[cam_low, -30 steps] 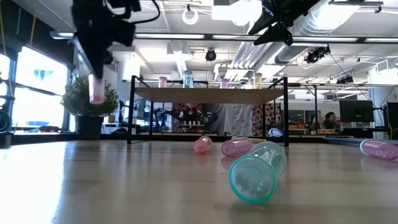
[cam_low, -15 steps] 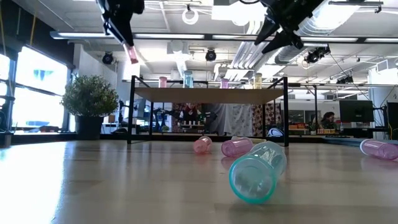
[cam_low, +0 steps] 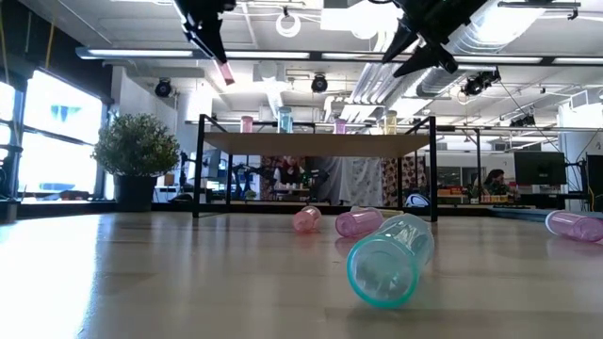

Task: Pick and place medicine bottles onto shelf by color
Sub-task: Put the top left pink pill bottle on the shelf aligned with the other pink pill bottle

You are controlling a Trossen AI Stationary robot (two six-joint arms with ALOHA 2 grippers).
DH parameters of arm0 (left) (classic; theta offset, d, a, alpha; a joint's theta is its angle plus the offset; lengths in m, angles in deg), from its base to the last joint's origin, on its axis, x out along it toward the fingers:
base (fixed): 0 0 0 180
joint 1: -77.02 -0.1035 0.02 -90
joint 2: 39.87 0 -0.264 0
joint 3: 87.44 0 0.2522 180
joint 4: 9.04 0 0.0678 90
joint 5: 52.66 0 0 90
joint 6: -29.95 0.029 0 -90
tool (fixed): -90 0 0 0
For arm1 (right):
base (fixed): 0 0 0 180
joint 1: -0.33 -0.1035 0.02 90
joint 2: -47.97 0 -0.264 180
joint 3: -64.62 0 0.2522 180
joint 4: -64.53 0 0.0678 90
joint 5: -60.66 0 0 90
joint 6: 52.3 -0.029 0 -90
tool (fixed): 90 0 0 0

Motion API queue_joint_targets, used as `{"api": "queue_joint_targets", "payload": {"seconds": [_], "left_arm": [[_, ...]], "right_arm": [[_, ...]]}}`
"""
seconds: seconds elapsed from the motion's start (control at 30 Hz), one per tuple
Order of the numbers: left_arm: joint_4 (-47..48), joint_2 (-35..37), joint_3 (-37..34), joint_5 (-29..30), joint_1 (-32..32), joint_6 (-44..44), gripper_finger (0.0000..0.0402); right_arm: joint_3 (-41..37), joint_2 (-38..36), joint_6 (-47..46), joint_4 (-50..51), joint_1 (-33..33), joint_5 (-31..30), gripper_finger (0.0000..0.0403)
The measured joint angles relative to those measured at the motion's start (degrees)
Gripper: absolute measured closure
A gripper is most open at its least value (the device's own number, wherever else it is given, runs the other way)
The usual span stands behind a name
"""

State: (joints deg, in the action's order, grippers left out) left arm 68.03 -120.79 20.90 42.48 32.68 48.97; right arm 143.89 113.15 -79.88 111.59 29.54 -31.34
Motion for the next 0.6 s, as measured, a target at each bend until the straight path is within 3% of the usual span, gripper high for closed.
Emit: {"api": "queue_joint_targets", "payload": {"seconds": [0.3, 0.6], "left_arm": [[9.01, -8.05, 8.51, -2.41, 0.59, 0.71, 0.0287], [12.15, -14.98, 9.18, -5.74, 2.23, 0.69, 0.0287]], "right_arm": [[0.0, 0.0, 1.17, -1.2, 0.02, -1.04, 0.0217], [0.0, 0.0, 2.11, -1.02, 0.02, -1.03, 0.0217]]}}
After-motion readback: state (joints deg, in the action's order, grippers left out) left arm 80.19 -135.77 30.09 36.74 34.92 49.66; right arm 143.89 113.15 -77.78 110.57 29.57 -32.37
